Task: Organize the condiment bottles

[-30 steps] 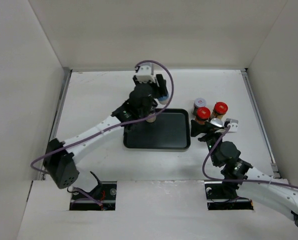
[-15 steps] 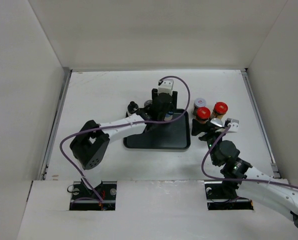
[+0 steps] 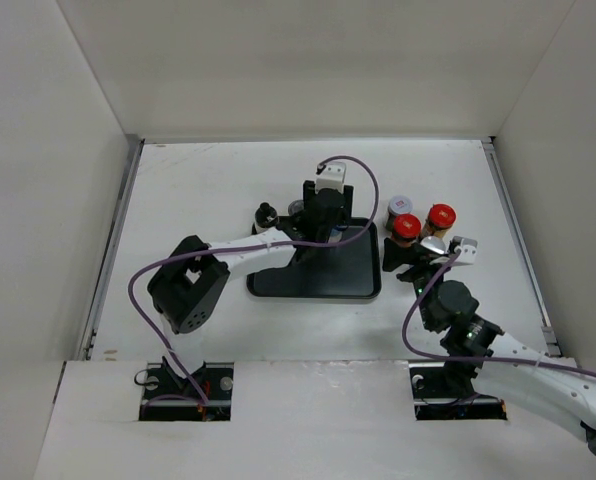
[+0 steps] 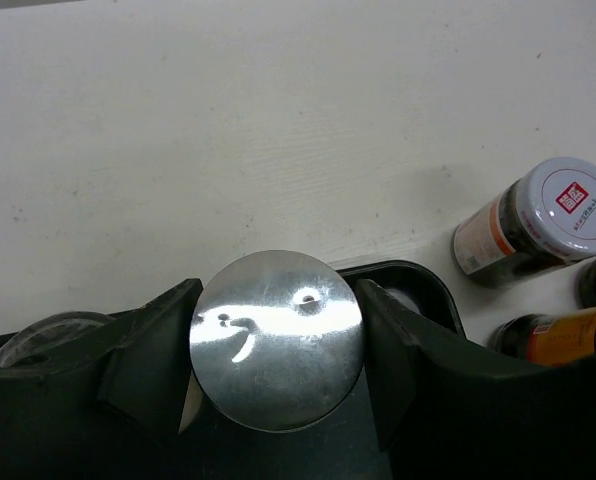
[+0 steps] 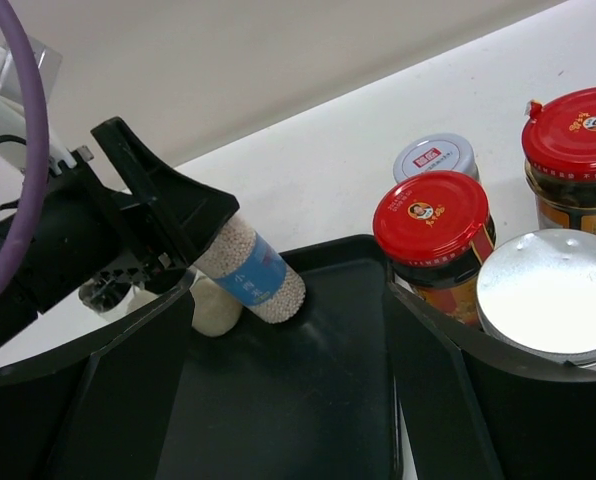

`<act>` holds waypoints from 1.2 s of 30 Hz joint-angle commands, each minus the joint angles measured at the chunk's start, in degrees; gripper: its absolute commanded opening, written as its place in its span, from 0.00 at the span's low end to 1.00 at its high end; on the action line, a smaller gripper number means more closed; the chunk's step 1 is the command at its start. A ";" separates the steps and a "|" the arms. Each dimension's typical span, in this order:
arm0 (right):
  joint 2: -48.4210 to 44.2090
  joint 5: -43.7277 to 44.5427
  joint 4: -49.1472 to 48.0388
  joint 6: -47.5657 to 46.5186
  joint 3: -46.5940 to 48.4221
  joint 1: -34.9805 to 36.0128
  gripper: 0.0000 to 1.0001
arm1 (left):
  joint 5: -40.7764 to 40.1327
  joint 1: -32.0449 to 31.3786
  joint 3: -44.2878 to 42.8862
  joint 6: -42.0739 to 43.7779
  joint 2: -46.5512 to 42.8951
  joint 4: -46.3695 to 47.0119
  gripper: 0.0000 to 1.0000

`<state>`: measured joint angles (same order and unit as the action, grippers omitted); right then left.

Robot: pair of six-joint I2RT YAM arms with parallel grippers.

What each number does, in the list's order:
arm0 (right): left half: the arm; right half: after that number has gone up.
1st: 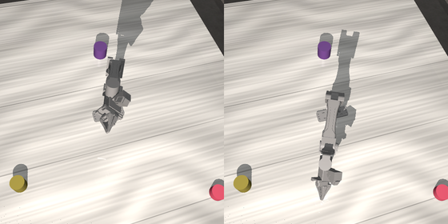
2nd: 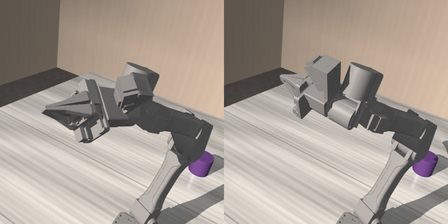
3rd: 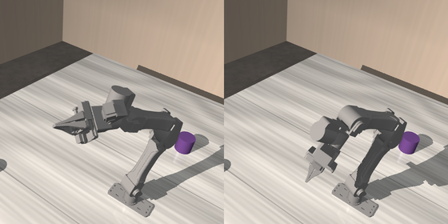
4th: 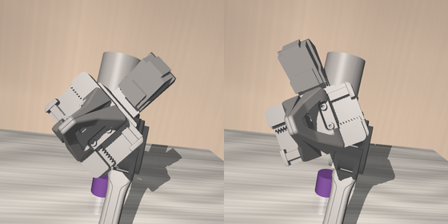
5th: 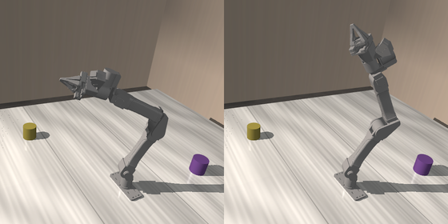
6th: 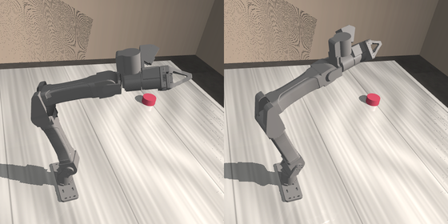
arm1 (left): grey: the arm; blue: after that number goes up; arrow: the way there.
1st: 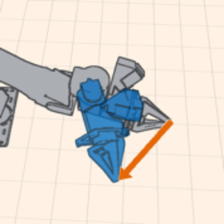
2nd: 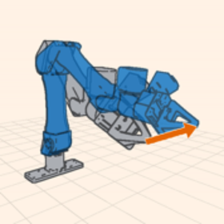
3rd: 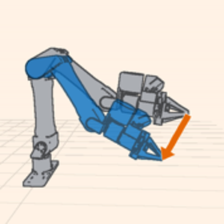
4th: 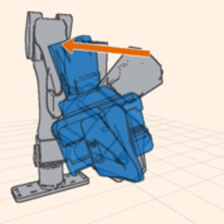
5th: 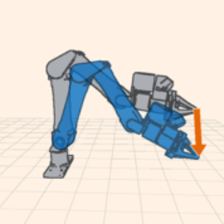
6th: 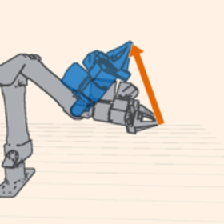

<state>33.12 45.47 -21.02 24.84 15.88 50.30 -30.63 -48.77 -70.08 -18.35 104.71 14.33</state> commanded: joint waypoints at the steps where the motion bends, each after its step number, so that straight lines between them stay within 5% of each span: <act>1: -0.43 0.67 -1.40 0.56 -0.32 -0.08 0.82 | -1.01 0.04 0.21 0.42 -1.26 6.24 0.41; 16: -2.62 2.78 0.97 -0.06 0.47 0.19 0.78 | -1.71 -0.58 0.65 1.39 -3.01 6.51 0.90; 19: -3.42 2.69 2.99 -0.14 1.69 0.54 0.66 | -1.45 -0.84 0.56 1.39 -5.20 7.03 0.94; 23: -2.37 1.99 7.91 -0.76 5.99 0.71 0.36 | 0.13 -2.15 0.74 1.56 -10.56 12.81 0.96; 26: 1.14 1.29 11.95 -1.54 10.47 0.72 0.25 | 1.54 -3.21 1.79 1.56 -15.22 17.91 0.93; 31: 7.12 0.14 20.38 -2.25 18.56 0.98 0.21 | -0.38 -3.65 11.08 1.12 -26.54 23.90 0.49; 36: 11.34 -1.43 31.71 -1.64 26.20 -0.77 0.18 | -5.57 -2.34 28.47 -0.98 -40.87 24.26 0.31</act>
<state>43.22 45.80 1.96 23.38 36.97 50.50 -32.25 -52.01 -50.15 -17.78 68.71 36.86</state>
